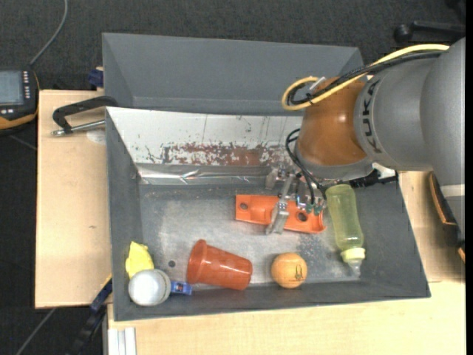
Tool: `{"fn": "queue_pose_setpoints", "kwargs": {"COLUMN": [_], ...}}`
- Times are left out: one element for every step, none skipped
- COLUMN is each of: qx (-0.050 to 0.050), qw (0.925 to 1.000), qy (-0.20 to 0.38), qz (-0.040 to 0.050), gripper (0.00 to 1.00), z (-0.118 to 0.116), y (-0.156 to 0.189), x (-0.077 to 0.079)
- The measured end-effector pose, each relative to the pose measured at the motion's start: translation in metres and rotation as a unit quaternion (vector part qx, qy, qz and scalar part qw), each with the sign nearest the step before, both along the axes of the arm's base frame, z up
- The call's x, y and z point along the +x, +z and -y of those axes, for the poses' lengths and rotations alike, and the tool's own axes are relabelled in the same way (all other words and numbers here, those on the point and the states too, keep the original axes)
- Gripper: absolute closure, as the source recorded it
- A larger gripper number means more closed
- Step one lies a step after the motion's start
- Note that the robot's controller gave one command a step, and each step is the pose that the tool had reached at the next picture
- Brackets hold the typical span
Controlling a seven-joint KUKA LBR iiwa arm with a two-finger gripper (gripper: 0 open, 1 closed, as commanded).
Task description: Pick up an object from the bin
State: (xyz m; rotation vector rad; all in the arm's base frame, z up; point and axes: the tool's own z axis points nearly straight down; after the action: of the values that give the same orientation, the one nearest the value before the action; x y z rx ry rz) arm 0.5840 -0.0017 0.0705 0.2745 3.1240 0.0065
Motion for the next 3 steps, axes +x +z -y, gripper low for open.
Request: {"fn": "queue_pose_setpoints", "kwargs": {"qx": [0.0, 0.001, 0.001], "qw": [0.9982, 1.0, 1.0], "qy": [0.06, 0.001, 0.001], "qz": [-0.0019, 0.0022, 0.0022], "gripper": [0.0, 1.0, 1.0], "z": [-0.0042, -0.0009, -0.0009], "y": [-0.0078, 0.0008, 0.0007], "x": [-0.0004, 0.0011, 0.0011]}}
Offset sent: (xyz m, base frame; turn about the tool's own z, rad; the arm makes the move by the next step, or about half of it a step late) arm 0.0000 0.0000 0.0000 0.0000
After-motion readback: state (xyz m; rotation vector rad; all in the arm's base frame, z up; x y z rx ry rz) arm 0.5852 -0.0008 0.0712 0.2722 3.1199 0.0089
